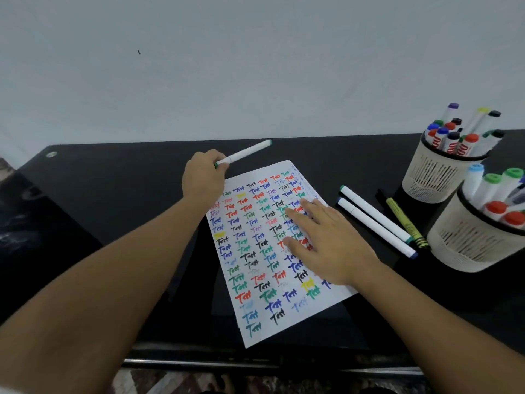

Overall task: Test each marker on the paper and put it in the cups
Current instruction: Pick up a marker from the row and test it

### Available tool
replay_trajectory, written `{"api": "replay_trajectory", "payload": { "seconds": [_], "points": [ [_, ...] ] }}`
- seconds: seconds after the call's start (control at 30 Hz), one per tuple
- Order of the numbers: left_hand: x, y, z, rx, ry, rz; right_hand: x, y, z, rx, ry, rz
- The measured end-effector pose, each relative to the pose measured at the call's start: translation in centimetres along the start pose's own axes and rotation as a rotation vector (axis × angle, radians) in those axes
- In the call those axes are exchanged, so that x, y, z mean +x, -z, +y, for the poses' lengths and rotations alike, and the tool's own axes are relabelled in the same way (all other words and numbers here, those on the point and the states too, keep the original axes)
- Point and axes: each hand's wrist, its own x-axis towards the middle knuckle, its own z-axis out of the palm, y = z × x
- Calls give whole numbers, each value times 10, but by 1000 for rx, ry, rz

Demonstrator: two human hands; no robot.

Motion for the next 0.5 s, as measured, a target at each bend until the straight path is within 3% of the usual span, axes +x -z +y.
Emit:
{"api": "replay_trajectory", "payload": {
  "seconds": [0.1, 0.3, 0.5],
  "points": [
    [-43, 23, 10, -64, -107, -57, -2, -2, 0, 16, 33, 103],
    [-123, 46, 13, -117, -270, -132, -14, -4, -3, -100, 163, 508],
    [-164, 41, 20, -154, -523, -254, -13, -6, -4, -195, 303, 517]
  ]
}}
